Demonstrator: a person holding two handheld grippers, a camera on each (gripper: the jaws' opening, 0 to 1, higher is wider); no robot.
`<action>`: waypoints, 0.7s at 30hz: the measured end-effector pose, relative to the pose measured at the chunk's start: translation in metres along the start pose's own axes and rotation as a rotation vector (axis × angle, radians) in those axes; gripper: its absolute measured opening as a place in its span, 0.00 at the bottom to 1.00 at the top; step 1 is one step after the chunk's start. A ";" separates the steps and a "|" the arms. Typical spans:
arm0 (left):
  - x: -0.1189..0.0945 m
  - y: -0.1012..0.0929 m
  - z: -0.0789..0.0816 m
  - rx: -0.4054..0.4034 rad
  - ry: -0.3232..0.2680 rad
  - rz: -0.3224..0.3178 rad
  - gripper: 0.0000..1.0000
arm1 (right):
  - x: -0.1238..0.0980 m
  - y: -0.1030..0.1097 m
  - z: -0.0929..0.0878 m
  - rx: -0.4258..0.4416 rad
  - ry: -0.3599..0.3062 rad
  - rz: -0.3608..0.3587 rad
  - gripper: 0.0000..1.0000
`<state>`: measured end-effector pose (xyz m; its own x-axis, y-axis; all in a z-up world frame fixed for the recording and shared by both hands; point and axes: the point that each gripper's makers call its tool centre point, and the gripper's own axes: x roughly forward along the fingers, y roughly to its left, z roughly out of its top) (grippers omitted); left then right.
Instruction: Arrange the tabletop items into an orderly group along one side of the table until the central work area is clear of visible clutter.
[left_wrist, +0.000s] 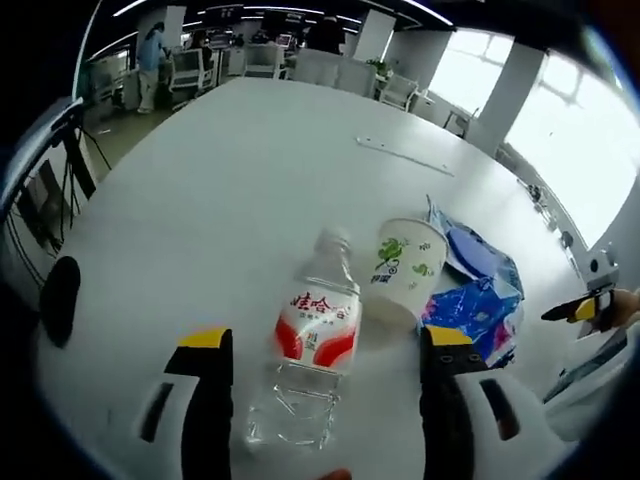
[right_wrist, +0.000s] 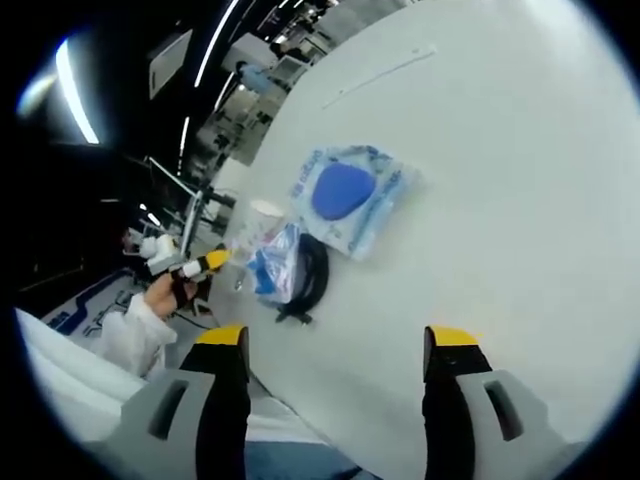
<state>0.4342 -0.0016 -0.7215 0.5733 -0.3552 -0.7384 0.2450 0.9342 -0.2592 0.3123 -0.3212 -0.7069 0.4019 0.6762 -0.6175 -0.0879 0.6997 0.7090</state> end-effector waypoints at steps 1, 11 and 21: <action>0.001 -0.001 0.000 0.004 0.000 0.000 0.78 | 0.000 0.000 0.000 0.000 0.000 -0.001 0.69; 0.011 -0.001 -0.007 0.025 0.025 0.013 0.75 | -0.001 -0.002 -0.002 0.002 0.004 -0.009 0.67; 0.016 0.007 -0.017 0.045 0.042 0.045 0.67 | -0.004 -0.003 -0.002 0.004 -0.006 -0.016 0.66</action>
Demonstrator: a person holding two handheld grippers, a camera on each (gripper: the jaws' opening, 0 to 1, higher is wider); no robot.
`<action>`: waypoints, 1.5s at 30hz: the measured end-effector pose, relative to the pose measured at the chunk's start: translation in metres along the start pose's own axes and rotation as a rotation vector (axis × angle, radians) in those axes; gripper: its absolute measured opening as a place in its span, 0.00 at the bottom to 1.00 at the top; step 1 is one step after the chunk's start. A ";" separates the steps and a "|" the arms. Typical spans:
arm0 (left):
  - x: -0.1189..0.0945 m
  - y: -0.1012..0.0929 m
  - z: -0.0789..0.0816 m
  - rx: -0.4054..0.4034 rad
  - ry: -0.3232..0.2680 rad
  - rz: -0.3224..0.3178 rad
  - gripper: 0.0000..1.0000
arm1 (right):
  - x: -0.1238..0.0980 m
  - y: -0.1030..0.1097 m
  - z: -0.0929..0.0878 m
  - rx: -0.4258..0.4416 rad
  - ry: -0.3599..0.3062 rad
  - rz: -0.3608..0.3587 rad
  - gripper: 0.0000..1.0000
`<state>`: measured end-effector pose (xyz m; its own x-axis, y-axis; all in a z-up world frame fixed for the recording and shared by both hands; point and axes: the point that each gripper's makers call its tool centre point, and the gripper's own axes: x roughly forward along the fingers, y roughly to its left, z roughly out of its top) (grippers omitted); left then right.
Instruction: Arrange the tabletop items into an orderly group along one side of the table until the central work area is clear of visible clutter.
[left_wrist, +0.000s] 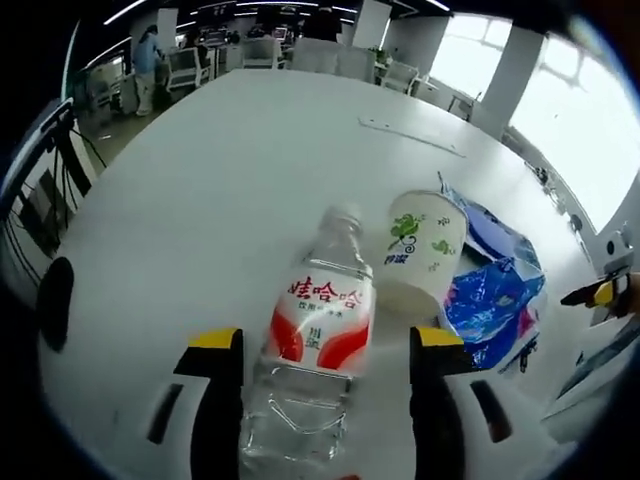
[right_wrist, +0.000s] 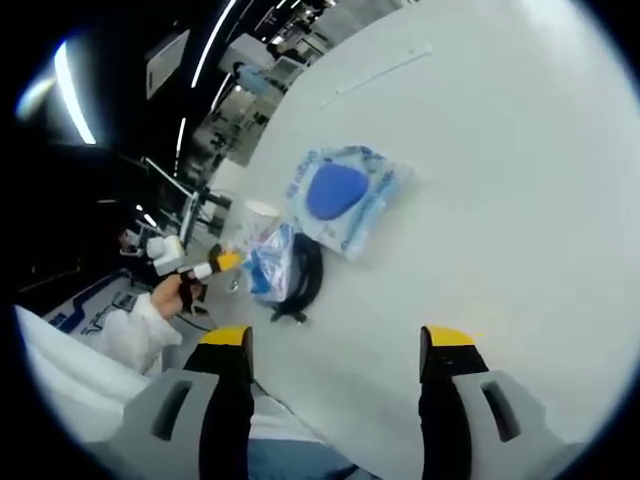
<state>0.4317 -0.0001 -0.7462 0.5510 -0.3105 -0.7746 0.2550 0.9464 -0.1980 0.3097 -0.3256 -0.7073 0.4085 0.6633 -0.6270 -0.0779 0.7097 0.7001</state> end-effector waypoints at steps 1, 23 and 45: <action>0.001 0.001 -0.001 0.003 0.004 0.005 0.65 | 0.000 0.000 0.000 0.000 -0.001 -0.001 0.66; 0.008 0.009 0.003 0.108 -0.013 0.113 0.47 | -0.004 -0.003 -0.001 0.028 -0.026 -0.008 0.63; -0.028 0.004 0.004 -0.077 -0.170 0.053 0.33 | -0.006 0.004 -0.016 0.040 -0.037 0.000 0.61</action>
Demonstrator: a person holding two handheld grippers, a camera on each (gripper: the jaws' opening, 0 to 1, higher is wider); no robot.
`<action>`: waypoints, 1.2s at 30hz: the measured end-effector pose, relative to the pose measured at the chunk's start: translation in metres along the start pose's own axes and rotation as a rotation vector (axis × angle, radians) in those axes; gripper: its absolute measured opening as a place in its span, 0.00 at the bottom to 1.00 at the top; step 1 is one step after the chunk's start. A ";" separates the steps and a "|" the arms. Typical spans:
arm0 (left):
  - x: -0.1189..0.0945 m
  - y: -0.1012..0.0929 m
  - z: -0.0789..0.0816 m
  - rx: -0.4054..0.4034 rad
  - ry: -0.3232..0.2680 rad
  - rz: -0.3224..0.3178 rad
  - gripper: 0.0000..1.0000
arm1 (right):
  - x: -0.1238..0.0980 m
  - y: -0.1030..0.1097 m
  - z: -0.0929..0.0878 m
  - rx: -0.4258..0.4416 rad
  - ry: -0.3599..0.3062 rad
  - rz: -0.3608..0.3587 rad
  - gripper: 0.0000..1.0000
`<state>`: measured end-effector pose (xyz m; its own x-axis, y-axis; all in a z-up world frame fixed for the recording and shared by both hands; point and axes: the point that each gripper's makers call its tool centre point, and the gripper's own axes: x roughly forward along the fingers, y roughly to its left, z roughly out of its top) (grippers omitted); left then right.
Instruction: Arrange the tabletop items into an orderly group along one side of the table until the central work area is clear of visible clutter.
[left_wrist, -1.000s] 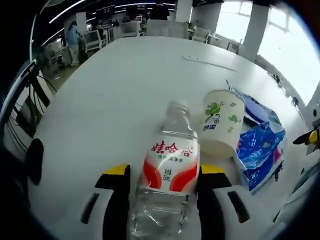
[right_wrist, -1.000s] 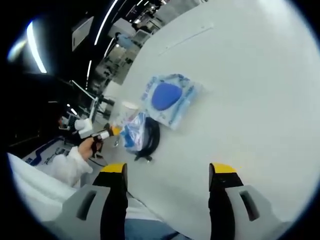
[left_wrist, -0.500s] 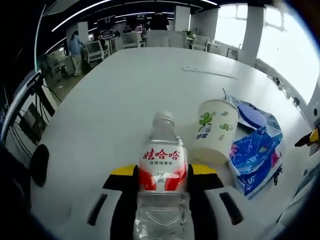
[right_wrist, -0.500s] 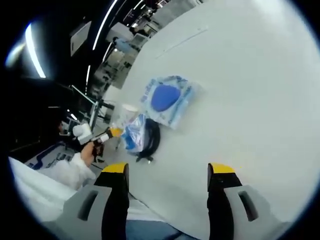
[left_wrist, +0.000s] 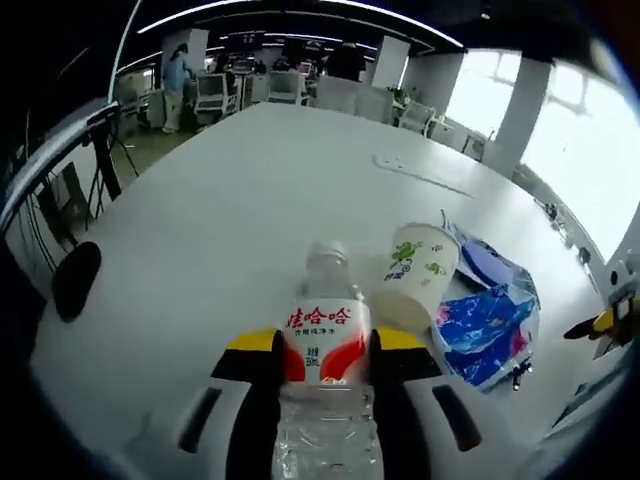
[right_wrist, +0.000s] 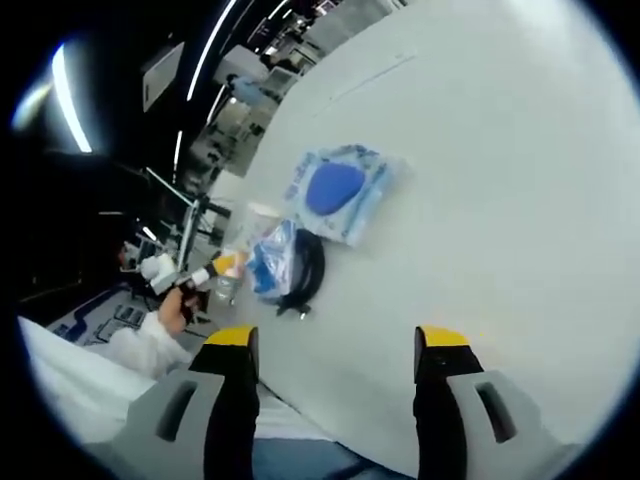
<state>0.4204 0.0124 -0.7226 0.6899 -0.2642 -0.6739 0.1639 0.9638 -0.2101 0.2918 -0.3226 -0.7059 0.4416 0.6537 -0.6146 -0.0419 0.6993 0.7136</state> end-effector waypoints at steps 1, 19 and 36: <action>0.000 0.000 -0.006 0.018 0.020 0.009 0.33 | 0.002 0.001 -0.002 -0.002 0.006 0.003 0.61; -0.036 -0.032 0.009 -0.098 -0.128 -0.058 0.32 | 0.016 0.063 0.017 -0.003 -0.037 0.200 0.62; -0.093 -0.095 0.051 -0.031 -0.318 -0.163 0.33 | 0.057 0.174 0.067 -0.050 -0.067 0.399 0.65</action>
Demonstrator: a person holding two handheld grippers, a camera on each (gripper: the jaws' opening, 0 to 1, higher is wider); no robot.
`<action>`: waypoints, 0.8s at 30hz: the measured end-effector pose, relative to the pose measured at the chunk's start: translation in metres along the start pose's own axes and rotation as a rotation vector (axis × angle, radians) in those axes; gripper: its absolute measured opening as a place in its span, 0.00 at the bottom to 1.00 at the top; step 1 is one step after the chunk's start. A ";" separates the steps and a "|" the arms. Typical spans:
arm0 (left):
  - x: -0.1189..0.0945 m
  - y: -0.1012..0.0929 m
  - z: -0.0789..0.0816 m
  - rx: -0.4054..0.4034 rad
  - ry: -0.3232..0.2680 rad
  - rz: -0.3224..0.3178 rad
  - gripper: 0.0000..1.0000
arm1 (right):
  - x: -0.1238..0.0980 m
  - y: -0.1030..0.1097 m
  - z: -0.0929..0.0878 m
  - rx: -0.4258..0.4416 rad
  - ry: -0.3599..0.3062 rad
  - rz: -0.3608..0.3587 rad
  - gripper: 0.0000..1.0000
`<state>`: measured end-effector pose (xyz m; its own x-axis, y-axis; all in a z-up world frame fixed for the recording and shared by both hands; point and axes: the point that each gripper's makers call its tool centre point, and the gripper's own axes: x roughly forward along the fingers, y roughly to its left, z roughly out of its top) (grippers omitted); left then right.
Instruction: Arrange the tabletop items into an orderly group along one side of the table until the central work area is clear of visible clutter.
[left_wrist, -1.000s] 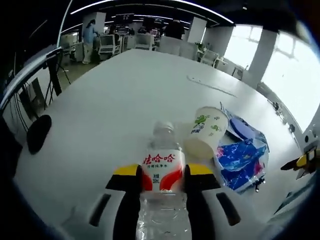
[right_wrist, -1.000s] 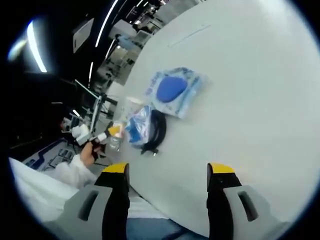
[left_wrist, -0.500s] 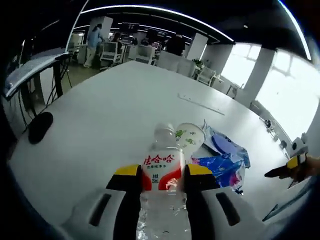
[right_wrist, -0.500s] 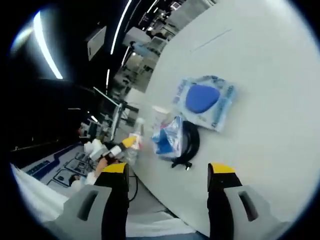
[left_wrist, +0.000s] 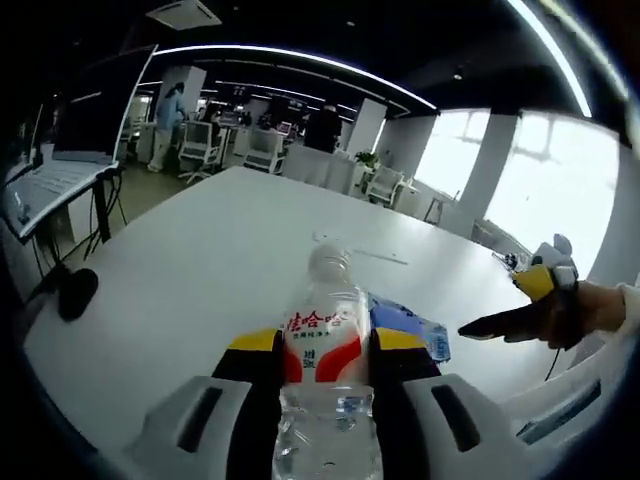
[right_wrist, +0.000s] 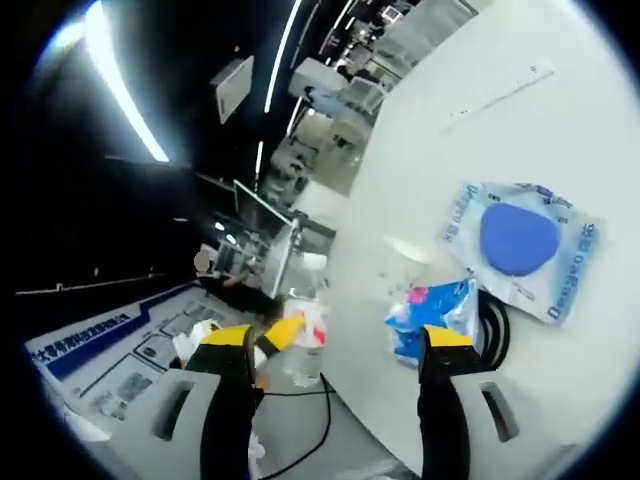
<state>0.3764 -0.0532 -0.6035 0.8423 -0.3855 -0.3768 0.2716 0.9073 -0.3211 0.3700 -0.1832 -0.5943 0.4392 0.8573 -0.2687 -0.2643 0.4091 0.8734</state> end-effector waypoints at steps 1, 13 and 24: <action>-0.001 -0.007 0.002 0.008 -0.006 -0.007 0.33 | 0.004 0.004 0.001 0.004 -0.001 0.005 0.65; -0.010 -0.060 0.011 0.068 -0.046 -0.112 0.32 | 0.046 0.038 0.017 -0.020 -0.009 0.008 0.67; -0.015 -0.087 0.016 0.215 -0.022 -0.158 0.32 | 0.055 0.046 0.025 -0.019 -0.027 0.018 0.58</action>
<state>0.3478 -0.1234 -0.5557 0.7909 -0.5233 -0.3172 0.4911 0.8521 -0.1812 0.4033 -0.1247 -0.5593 0.4573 0.8557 -0.2420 -0.2882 0.4000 0.8700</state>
